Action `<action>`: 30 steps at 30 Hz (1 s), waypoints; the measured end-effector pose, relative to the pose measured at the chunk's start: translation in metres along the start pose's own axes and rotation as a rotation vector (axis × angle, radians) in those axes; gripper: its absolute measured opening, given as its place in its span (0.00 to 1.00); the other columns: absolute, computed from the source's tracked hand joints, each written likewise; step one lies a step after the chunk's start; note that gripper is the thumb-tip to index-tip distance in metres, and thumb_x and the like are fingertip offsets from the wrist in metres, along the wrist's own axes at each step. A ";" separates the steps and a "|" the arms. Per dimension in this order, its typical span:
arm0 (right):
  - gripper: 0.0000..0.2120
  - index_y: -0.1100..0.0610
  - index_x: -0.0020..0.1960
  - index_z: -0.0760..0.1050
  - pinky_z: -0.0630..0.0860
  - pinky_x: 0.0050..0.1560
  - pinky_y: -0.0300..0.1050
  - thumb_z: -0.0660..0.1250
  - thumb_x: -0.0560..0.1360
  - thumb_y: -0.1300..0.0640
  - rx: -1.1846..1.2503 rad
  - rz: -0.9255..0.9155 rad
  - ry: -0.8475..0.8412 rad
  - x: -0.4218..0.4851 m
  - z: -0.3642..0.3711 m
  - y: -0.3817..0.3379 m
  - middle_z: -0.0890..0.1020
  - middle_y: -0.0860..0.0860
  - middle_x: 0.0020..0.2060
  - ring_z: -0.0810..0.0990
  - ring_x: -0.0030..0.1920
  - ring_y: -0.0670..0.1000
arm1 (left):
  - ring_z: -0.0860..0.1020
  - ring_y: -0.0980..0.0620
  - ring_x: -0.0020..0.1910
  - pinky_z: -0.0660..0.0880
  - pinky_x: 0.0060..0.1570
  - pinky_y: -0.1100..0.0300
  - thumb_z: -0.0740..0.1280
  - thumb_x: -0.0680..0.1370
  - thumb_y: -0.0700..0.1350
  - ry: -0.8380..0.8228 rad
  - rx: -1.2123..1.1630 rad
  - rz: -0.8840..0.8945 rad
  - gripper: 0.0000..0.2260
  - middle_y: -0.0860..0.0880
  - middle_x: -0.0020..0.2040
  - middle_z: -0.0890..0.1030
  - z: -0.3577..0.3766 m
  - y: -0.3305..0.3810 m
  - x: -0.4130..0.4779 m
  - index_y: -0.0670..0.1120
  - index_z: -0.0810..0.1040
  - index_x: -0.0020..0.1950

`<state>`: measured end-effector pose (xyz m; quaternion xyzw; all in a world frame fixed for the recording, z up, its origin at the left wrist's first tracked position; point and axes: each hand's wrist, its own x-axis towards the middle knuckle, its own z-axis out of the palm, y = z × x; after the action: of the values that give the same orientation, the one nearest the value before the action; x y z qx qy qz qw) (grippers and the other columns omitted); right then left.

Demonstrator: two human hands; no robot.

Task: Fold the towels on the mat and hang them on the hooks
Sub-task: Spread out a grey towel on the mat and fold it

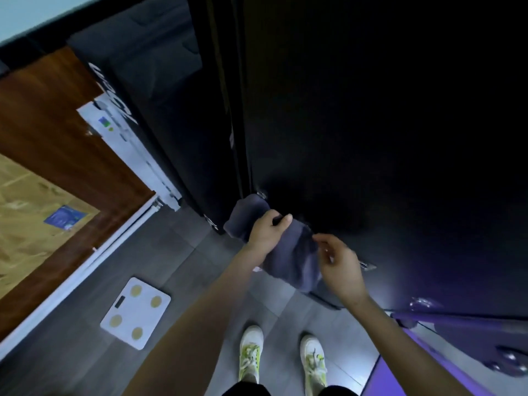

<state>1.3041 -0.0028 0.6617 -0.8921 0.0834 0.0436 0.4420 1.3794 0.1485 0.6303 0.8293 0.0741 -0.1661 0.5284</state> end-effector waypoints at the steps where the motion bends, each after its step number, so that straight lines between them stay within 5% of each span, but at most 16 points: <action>1: 0.14 0.58 0.56 0.78 0.72 0.49 0.39 0.59 0.74 0.59 -0.025 0.006 0.025 -0.002 0.002 0.001 0.82 0.52 0.53 0.80 0.52 0.51 | 0.75 0.51 0.39 0.69 0.45 0.57 0.62 0.79 0.51 -0.031 0.001 0.000 0.13 0.48 0.35 0.76 0.001 0.001 0.005 0.45 0.69 0.38; 8: 0.13 0.54 0.61 0.76 0.68 0.47 0.38 0.60 0.78 0.59 -0.062 0.188 0.056 0.001 0.023 0.011 0.81 0.52 0.56 0.79 0.54 0.53 | 0.74 0.55 0.41 0.68 0.42 0.63 0.62 0.79 0.51 -0.086 -0.083 -0.036 0.11 0.49 0.39 0.77 0.016 -0.007 0.023 0.45 0.72 0.41; 13: 0.16 0.53 0.65 0.73 0.72 0.56 0.44 0.61 0.79 0.56 0.030 0.282 0.084 0.011 0.040 0.012 0.80 0.53 0.57 0.79 0.56 0.54 | 0.76 0.50 0.44 0.69 0.46 0.60 0.62 0.79 0.50 -0.044 -0.069 -0.075 0.13 0.45 0.41 0.78 0.025 -0.020 0.027 0.40 0.75 0.44; 18: 0.15 0.55 0.61 0.74 0.72 0.50 0.40 0.61 0.78 0.50 0.135 0.389 0.122 0.017 0.049 0.012 0.81 0.51 0.50 0.79 0.50 0.48 | 0.76 0.50 0.48 0.71 0.50 0.56 0.61 0.79 0.54 -0.004 -0.132 -0.202 0.14 0.49 0.44 0.78 0.047 -0.031 0.021 0.43 0.76 0.51; 22: 0.14 0.58 0.60 0.75 0.76 0.56 0.50 0.61 0.79 0.53 0.272 0.502 0.070 0.012 0.061 0.020 0.82 0.53 0.50 0.80 0.53 0.52 | 0.73 0.56 0.45 0.66 0.46 0.62 0.63 0.78 0.51 -0.030 -0.101 -0.188 0.12 0.53 0.43 0.75 0.062 -0.032 0.012 0.43 0.73 0.54; 28: 0.14 0.60 0.64 0.75 0.74 0.62 0.55 0.59 0.80 0.59 0.521 0.608 0.076 0.020 0.065 0.025 0.80 0.57 0.56 0.79 0.57 0.55 | 0.74 0.57 0.39 0.69 0.42 0.64 0.65 0.77 0.49 0.015 -0.130 -0.104 0.08 0.53 0.37 0.76 0.054 -0.041 0.025 0.46 0.72 0.41; 30: 0.15 0.59 0.65 0.73 0.75 0.61 0.49 0.58 0.80 0.61 0.563 0.613 0.077 0.020 0.060 0.022 0.80 0.57 0.56 0.79 0.56 0.54 | 0.73 0.59 0.37 0.68 0.40 0.66 0.65 0.77 0.47 0.036 -0.182 -0.108 0.08 0.53 0.36 0.75 0.054 -0.042 0.026 0.45 0.73 0.41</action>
<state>1.3198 0.0295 0.6052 -0.6714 0.3702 0.1155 0.6316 1.3806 0.1163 0.5638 0.7756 0.1431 -0.1720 0.5902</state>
